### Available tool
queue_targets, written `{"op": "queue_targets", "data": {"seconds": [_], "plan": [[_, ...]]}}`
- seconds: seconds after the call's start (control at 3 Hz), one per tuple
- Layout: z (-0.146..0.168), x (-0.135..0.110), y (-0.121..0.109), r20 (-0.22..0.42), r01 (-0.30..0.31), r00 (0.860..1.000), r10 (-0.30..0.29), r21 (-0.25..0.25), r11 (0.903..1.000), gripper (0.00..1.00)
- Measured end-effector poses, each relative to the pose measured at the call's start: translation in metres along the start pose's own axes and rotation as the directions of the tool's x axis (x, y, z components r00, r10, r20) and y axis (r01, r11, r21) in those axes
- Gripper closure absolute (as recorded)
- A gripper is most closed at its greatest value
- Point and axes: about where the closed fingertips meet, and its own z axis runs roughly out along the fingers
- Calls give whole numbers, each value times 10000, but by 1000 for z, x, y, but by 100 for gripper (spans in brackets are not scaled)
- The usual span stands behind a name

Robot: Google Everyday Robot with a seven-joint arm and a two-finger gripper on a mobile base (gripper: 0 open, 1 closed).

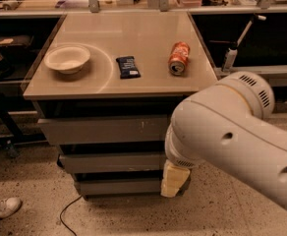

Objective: Open middle drawer

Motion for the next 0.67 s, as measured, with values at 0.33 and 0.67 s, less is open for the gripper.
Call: {"op": "queue_targets", "data": {"seconds": [0.33, 0.67], "plan": [[68, 12, 10, -256, -402, 9989, 396, -219, 9990, 0], [130, 31, 13, -715, -793, 9945, 767, -338, 9963, 0]]}}
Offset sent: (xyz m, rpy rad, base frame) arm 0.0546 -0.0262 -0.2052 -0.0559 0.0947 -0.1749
